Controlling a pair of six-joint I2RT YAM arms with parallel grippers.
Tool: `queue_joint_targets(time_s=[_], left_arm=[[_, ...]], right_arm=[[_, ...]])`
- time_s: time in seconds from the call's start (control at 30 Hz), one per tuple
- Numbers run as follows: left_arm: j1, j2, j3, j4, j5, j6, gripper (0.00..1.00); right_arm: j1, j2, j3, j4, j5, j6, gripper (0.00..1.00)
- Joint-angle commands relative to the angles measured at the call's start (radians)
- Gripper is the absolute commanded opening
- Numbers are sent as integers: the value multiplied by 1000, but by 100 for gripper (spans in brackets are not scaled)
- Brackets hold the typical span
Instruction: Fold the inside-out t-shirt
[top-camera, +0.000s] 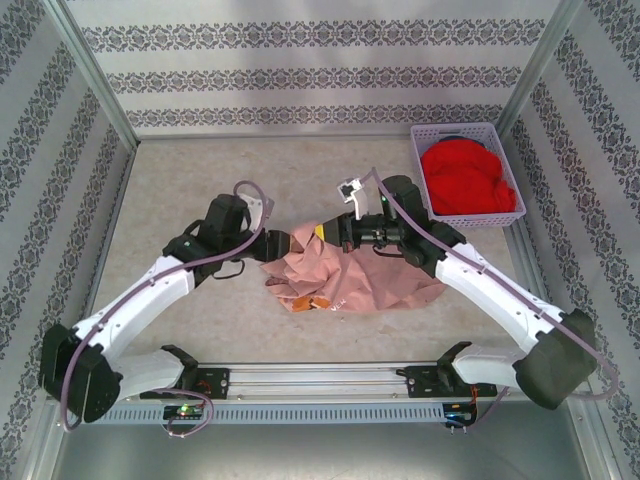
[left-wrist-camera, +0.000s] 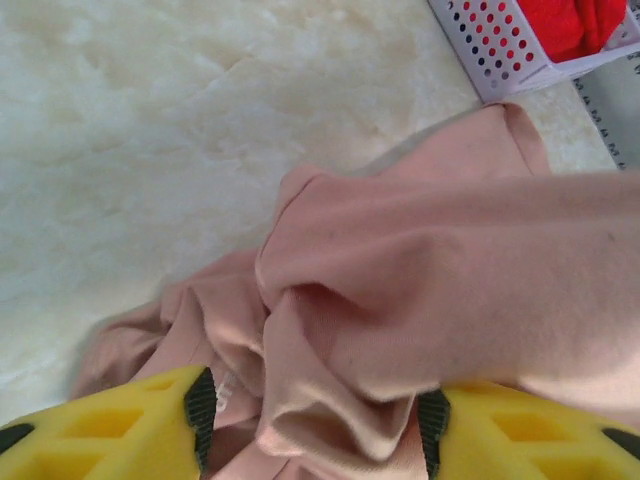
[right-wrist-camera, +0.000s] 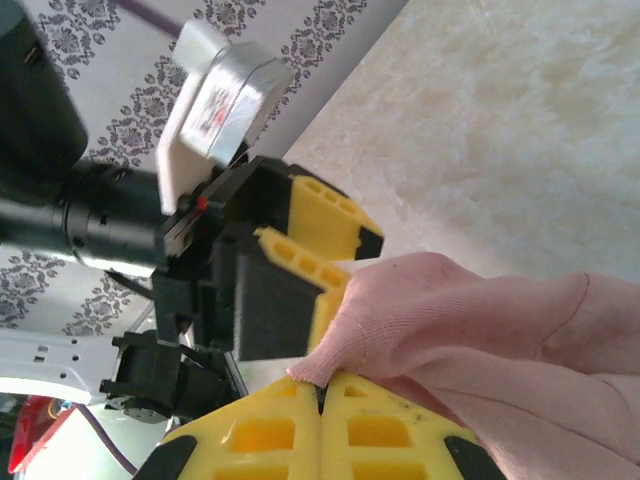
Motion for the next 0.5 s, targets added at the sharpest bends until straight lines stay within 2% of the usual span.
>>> queue_joint_targets(time_s=[0.0, 0.23, 0.47], left_arm=[[-20, -77, -42, 123, -7, -4, 65], [-95, -62, -8, 188, 29, 71, 80], [-104, 20, 36, 222, -10, 95, 81]], right_arm=[[6, 8, 18, 66, -14, 63, 0], [2, 19, 24, 49, -16, 59, 0], [-1, 8, 17, 45, -20, 57, 0]])
